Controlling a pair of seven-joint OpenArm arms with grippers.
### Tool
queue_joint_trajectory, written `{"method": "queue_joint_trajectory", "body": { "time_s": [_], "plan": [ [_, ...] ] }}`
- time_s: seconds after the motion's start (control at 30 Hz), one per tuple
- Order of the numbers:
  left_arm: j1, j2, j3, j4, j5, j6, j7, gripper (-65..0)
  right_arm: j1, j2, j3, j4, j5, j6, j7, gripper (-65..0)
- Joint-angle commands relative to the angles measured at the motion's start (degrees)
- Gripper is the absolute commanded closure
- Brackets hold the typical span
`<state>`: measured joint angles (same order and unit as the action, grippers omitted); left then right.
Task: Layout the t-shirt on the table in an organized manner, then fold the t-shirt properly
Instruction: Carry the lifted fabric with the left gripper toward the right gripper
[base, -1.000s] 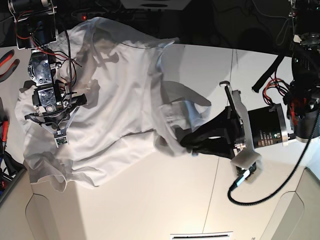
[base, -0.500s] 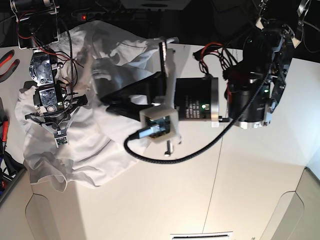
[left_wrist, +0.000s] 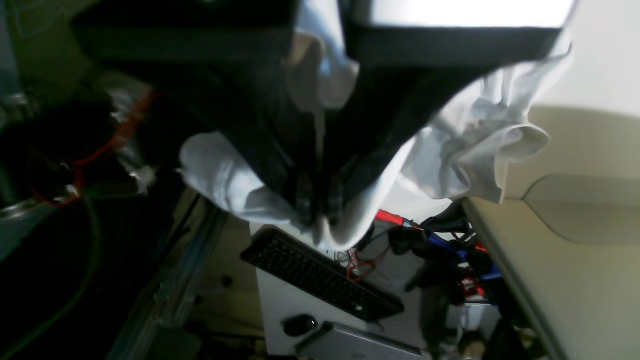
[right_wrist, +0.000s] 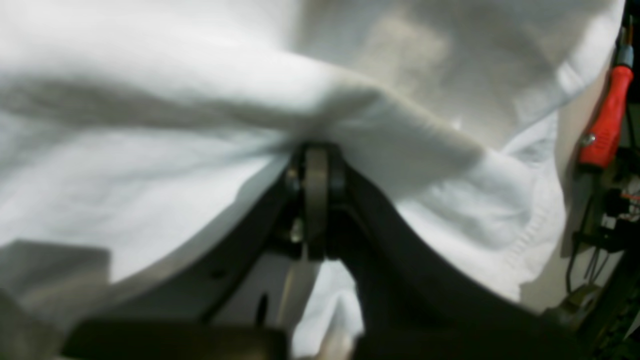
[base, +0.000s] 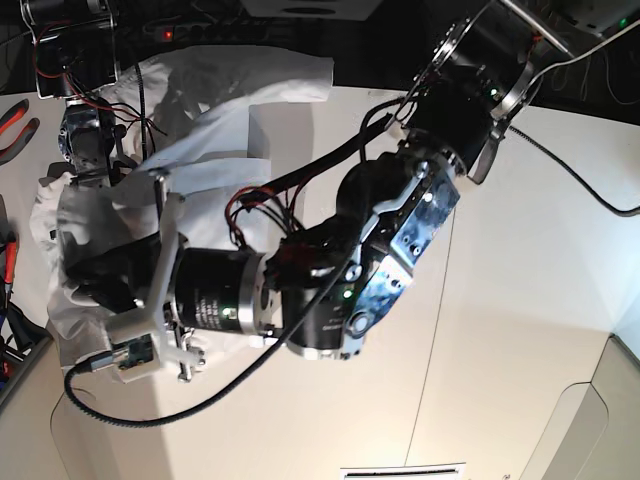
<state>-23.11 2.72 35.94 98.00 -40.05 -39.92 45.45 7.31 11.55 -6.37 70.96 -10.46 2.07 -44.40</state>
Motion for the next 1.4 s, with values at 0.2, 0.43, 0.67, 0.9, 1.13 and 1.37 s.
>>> {"method": "queue_joint_trajectory", "body": {
  "time_s": [0.2,0.43,0.67,0.9,1.13,1.37],
  "plan": [
    [-9.9,6.3,-0.2,-11.8,-1.2,-0.1,-3.7,0.0,-0.2,-0.3,-0.1,-0.5,2.5,1.3,-2.1,0.0],
    [-17.1,6.3,3.9,-14.7,3.1,-0.1,-9.8,0.0,-0.4,-0.6,-0.1,-0.9,2.5,1.3,-2.1,0.0],
    [-15.1,6.3,4.7,-14.7,5.7,-0.1,-10.9,-2.9,-0.4,-0.6,-0.1,-1.1,2.5,1.3,-2.1,0.0],
    [-12.9,6.3,4.4,-14.7,5.2,2.3,-11.4,-29.9,-0.4,-0.6,-0.1,-1.1,2.5,1.3,-2.1,0.0],
    [-12.9,6.3,-3.0,-14.6,2.5,2.2,-3.5,-29.9,-0.4,-0.6,-0.1,-1.1,2.5,1.3,-2.1,0.0],
    [-12.9,1.4,-9.9,-14.6,-5.6,1.1,15.0,-29.8,-0.4,-0.6,-0.1,-1.1,2.5,1.3,-2.1,0.0]
  ]
}}
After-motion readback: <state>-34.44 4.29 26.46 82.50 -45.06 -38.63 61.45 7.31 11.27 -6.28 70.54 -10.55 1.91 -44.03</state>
